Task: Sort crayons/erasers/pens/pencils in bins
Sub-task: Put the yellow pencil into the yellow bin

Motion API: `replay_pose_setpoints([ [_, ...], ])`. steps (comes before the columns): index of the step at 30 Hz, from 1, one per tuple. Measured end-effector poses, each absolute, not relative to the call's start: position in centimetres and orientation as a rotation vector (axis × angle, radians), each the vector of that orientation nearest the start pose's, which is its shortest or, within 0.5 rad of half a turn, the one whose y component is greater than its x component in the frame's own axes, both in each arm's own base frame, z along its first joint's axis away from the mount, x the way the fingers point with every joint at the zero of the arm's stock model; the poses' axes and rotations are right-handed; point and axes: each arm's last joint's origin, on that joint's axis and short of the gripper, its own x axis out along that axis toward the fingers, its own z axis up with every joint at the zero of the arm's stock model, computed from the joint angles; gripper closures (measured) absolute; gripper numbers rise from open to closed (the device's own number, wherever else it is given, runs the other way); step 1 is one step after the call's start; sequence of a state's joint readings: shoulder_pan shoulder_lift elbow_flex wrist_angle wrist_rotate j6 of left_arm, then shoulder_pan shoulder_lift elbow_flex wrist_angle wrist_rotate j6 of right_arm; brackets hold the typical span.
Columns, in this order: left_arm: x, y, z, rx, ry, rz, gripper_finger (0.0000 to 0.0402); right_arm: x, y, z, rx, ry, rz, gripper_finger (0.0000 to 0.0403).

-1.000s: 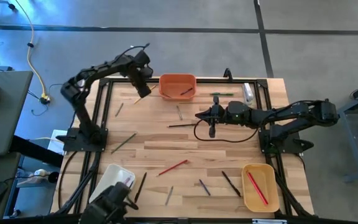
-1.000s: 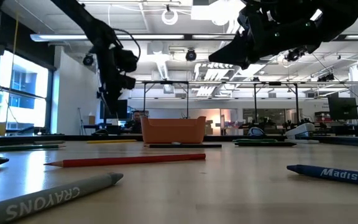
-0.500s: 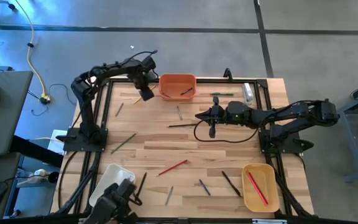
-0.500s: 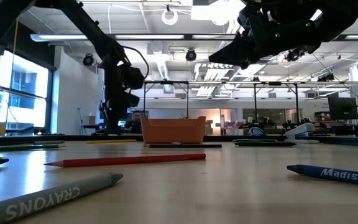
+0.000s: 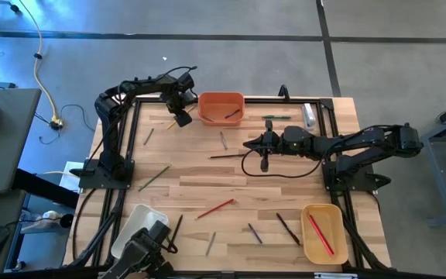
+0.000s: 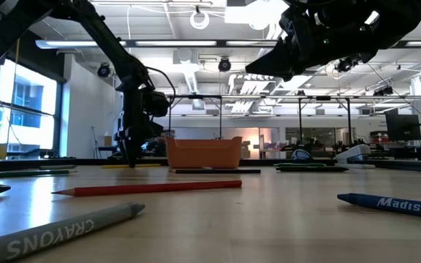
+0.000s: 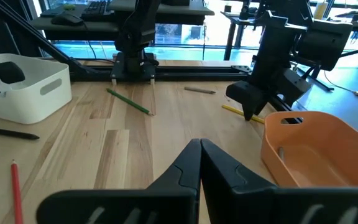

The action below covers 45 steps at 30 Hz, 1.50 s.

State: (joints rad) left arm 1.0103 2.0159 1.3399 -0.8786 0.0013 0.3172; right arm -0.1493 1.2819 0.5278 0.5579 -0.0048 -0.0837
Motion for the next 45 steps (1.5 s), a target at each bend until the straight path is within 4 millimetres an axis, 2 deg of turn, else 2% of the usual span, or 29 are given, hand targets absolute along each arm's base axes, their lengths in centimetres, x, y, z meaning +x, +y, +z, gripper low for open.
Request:
replay_pose_setpoints([
  [15,18.8,31.3,13.8,-0.551,1.463,0.552,0.036,25.6,-3.8,21.4,-0.071,0.202,-0.136,0.0403],
  [28,18.1,31.6,14.3,-0.558,1.447,0.569,0.0397,25.6,-3.8,21.3,-0.07,0.21,-0.135,0.0403],
  [42,16.5,31.3,18.5,-0.534,1.363,0.629,0.0401,25.6,-3.8,21.3,-0.07,0.21,-0.135,0.0403],
  [45,16.2,31.2,18.8,-0.555,1.361,0.62,0.0401,25.6,-3.8,21.3,-0.07,0.21,-0.135,0.0403],
])
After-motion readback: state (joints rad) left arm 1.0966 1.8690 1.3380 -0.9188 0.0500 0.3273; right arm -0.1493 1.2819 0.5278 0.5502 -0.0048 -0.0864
